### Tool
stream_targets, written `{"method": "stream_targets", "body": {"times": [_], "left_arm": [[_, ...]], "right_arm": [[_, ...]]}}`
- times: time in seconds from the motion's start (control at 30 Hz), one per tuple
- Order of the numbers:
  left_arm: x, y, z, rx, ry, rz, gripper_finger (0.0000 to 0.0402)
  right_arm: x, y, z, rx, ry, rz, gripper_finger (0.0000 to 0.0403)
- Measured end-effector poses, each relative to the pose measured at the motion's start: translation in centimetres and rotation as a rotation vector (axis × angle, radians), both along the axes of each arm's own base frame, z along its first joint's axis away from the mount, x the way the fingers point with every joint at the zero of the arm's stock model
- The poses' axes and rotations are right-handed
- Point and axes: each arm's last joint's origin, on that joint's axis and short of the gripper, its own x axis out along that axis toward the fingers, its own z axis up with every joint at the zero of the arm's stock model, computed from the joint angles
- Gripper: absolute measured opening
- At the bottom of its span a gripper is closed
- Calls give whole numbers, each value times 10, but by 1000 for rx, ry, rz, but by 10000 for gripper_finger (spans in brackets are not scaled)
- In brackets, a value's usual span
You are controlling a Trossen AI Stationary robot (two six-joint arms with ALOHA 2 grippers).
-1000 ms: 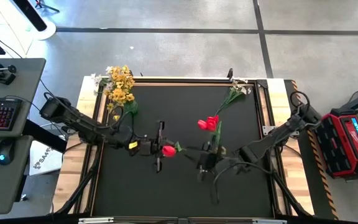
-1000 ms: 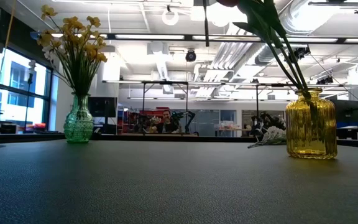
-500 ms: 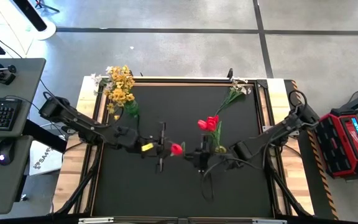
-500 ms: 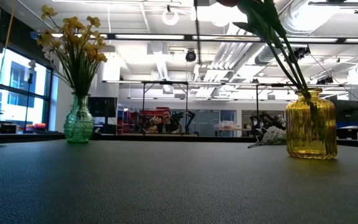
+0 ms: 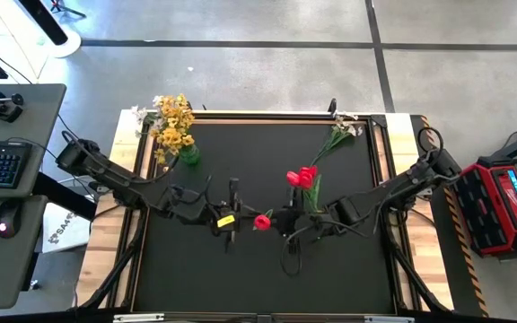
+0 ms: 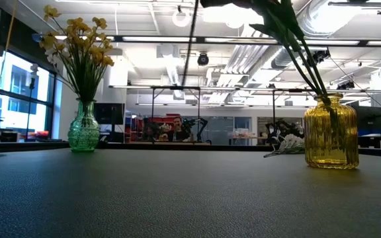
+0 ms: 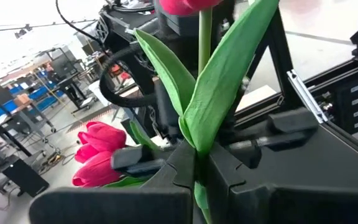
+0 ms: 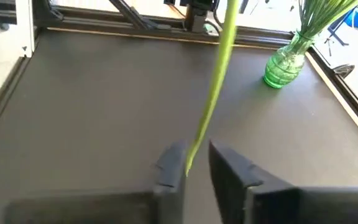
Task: Sort flowers into vase by color
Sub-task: Put the red flower into the yellow flower vase
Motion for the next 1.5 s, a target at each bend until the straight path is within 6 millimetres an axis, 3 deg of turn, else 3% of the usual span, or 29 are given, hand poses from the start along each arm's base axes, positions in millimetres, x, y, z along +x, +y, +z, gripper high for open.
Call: {"method": "stream_targets", "body": {"times": [0.2, 0.33, 0.43, 0.73, 0.93, 1.1, 1.27, 1.5], "left_arm": [[-1, -4, 0, -5, -2, -17, 3], [-1, -4, 0, -10, 0, -16, 3], [-1, -4, 0, -16, 0, -16, 3], [-1, -4, 1, -58, -5, -15, 7], [-2, -4, -3, -57, 30, -14, 61], [-3, 0, -11, -11, 103, 102, 114], [-8, 2, -18, 46, 170, 216, 144], [-20, 4, -20, 14, 243, 250, 152]], "right_arm": [[1, 0, 11, 27, -80, 1, 154], [4, 2, 18, 34, -156, 16, 172], [5, 2, 19, 28, -165, 21, 146], [4, 1, 20, -19, -173, -4, 8], [3, 0, 17, 3, -151, -29, 6], [-4, 2, 11, 51, -76, -60, 3], [-25, 11, 19, 104, -41, -54, 1], [-58, 22, 30, 158, 4, -61, 1]]}}
